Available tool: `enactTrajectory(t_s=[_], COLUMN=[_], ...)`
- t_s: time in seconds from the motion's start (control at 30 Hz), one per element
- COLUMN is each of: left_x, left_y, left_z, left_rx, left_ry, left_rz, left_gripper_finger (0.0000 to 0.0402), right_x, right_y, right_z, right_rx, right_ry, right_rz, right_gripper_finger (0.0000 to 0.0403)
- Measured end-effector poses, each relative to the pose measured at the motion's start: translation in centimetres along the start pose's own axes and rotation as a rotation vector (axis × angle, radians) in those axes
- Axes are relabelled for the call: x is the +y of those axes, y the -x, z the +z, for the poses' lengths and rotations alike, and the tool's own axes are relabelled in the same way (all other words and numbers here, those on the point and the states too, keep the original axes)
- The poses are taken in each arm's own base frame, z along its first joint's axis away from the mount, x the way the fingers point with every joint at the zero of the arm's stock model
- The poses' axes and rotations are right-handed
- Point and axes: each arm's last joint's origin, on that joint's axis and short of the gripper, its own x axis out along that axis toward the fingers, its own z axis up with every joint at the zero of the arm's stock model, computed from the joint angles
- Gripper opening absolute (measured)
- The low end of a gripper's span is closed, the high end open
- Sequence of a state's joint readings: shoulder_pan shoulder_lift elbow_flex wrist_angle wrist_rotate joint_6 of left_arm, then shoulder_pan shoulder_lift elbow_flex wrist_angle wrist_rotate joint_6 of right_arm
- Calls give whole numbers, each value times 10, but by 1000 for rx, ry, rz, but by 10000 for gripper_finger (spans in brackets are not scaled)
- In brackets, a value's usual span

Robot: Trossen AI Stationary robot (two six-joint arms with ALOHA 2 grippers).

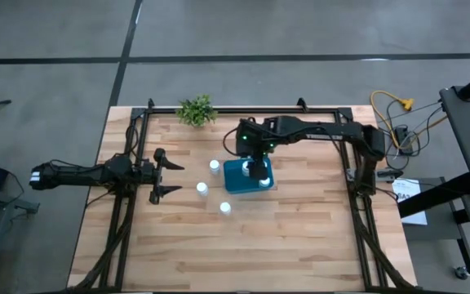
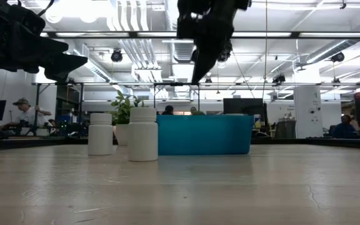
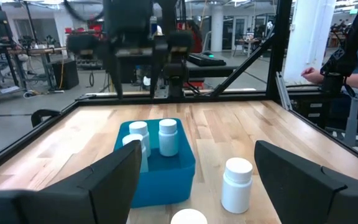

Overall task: Pick and place pill bottles into a basket
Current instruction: Put the white medicine bottle into the blue bin

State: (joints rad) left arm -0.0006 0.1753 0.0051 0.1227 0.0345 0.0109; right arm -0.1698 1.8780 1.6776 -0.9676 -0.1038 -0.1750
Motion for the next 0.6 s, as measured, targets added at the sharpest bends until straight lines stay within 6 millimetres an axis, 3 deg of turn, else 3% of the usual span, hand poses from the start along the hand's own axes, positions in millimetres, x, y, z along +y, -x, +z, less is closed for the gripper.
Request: enactTrajectory(t_s=[0.33, 0.6], left_x=[0, 0], left_y=[0, 0], left_z=[0, 0], left_rx=[-1, -1], left_ry=[0, 0], left_rz=[0, 0], left_gripper_finger=[295, 295], right_x=[37, 46], right_y=[29, 42], right_z=[-17, -58], right_rx=[-185, -423], right_ry=[63, 17], right_rz=[-91, -97], right_gripper_finger=[202, 181])
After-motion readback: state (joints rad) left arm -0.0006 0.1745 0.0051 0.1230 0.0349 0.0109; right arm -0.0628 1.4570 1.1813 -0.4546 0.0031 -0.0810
